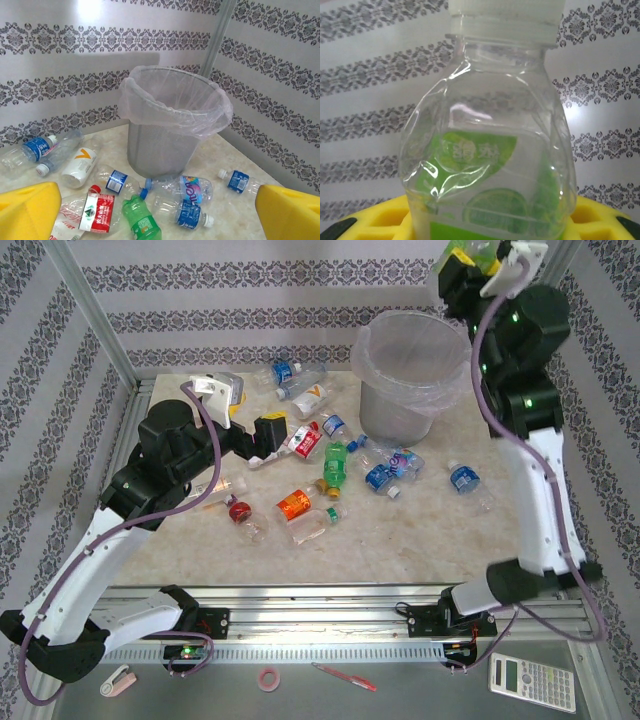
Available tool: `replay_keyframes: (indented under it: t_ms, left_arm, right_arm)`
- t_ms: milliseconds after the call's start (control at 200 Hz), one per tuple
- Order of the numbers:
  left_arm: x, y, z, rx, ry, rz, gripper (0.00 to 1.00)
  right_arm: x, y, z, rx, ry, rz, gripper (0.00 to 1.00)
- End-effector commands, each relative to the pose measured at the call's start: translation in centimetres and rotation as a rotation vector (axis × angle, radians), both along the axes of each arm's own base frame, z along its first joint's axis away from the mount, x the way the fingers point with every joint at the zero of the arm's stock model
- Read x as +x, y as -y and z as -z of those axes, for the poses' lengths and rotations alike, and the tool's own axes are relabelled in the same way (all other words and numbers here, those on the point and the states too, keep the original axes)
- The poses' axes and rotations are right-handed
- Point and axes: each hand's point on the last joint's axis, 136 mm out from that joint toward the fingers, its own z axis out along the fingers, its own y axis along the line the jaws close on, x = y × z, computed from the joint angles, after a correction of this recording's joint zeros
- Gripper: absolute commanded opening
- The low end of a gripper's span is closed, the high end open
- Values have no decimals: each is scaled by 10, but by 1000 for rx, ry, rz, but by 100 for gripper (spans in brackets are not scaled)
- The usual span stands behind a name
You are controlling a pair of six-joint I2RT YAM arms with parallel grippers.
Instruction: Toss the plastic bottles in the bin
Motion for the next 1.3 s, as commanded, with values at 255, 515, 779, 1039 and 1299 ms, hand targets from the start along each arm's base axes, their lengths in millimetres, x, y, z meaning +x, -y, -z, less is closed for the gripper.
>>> replay_keyframes:
  t_ms: [255,515,779,1039,1299]
  left_arm:
    - [-11,5,4,-24,-41,22,100]
    - [-8,17,20,-19,-78,61,100]
    - [-12,28,45,30,-151,131,100]
    - [-18,36,75,84,-242,186,100]
    - [-27,49,110,187,-351,252,100]
  right_arm:
    - [118,34,163,164,-635,-44,82]
    - [67,9,120,159,-558,-177,98]
    - [13,-18,93,167,-543,-319,98]
    - [-25,-39,86,166,-549,-409,98]
    - [-51,-52,98,159,-599,-461,98]
